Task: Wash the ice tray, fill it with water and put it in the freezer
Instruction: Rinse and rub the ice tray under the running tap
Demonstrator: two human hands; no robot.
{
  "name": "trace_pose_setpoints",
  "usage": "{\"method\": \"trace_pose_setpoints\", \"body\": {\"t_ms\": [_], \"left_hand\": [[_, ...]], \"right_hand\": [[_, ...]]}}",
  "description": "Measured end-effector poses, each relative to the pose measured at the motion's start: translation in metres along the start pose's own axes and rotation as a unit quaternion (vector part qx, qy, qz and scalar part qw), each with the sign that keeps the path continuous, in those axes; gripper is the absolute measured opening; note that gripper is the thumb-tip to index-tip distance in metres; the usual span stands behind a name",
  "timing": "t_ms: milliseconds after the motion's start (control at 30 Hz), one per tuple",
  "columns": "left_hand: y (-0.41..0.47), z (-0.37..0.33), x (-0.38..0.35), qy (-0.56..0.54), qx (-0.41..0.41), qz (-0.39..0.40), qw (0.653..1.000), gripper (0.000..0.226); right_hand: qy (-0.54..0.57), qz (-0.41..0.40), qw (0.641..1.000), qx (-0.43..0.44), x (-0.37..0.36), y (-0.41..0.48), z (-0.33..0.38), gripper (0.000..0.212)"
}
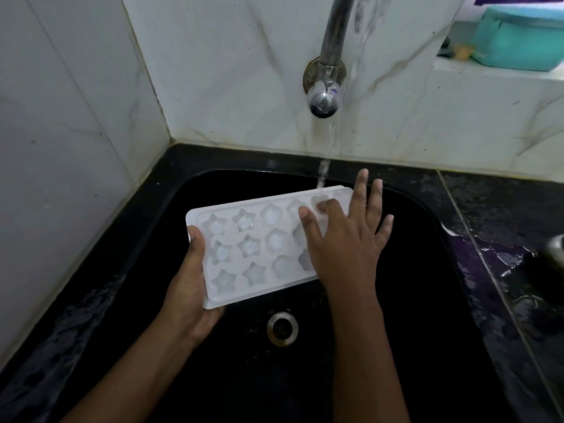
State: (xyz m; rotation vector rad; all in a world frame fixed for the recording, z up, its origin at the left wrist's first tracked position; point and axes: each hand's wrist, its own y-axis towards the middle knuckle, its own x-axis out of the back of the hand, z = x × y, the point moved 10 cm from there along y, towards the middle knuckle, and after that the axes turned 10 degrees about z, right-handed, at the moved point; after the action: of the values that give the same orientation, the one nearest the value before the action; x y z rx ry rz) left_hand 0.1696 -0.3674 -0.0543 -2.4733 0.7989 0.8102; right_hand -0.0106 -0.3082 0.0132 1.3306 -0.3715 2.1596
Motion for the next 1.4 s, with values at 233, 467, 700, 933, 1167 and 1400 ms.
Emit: {"method": "trace_pose_setpoints", "body": {"t_ms": [233,467,700,933,1167,1400], "left_hand": [[0.002,0.002,0.002,-0.013,0.008,-0.011,1.000,0.072],[0.002,0.008,-0.001,-0.011,0.009,-0.002,1.000,0.073],[0.003,0.004,0.002,-0.006,-0.002,-0.004,1.000,0.070],[0.004,0.004,0.004,-0.022,-0.004,-0.025,0.999,0.068],[0.000,0.003,0.005,-0.021,-0.006,-0.034,0.999,0.065],[-0.001,0.000,0.006,-0.027,-0.017,-0.045,0.999,0.063]], "right_hand": [[0.024,-0.017,0.997,0.073,0.001,0.000,0.009,0.048],[0.028,-0.042,0.998,0.031,0.005,-0.001,-0.003,0.040],[0.010,-0.029,0.999,0.038,0.006,-0.001,0.001,0.037],[0.038,-0.060,0.994,0.084,0.014,-0.001,0.005,0.037],[0.031,-0.074,0.994,0.078,0.019,-0.003,0.004,0.014],[0.029,-0.030,0.997,0.062,0.016,-0.002,0.001,0.019]]}}
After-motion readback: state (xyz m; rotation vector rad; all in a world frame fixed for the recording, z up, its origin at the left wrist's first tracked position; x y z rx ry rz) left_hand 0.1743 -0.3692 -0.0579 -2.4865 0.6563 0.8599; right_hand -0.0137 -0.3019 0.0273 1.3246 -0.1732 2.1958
